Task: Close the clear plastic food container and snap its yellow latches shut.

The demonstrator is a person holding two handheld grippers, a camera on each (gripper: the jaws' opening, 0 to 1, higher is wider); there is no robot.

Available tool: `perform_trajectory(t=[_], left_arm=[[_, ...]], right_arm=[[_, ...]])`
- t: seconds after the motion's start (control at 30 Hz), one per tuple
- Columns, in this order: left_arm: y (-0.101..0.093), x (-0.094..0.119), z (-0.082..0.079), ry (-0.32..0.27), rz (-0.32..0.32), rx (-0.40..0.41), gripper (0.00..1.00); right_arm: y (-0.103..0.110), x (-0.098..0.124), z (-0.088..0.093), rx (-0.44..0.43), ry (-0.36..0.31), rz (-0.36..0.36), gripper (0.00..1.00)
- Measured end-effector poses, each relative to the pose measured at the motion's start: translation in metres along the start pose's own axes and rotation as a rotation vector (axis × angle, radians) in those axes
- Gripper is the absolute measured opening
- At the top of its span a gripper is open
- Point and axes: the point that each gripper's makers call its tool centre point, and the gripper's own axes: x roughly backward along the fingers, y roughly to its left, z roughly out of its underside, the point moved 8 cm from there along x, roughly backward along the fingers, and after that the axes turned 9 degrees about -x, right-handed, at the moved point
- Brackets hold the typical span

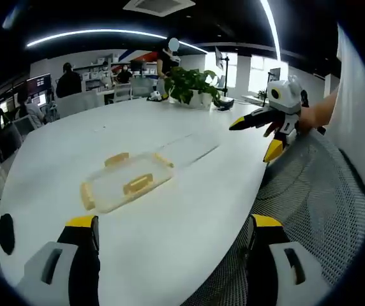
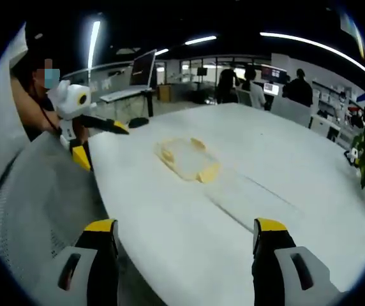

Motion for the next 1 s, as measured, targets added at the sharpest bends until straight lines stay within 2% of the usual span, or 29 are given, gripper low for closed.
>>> perform_trajectory(t=[0.6,1.0], left_arm=[[0.0004,0.0011,-0.0016,-0.012,-0.010,-0.004,0.98],[-0.0007,-0.0012,-0.0007,0.006,0.002,-0.009,0.98]], right_arm=[[-0.0002,0.0001,0.0007,0.001,0.004,0.005,0.86],[-0.0022,0.0017,-0.0014,-0.011,-0.013,0.009,0.85]])
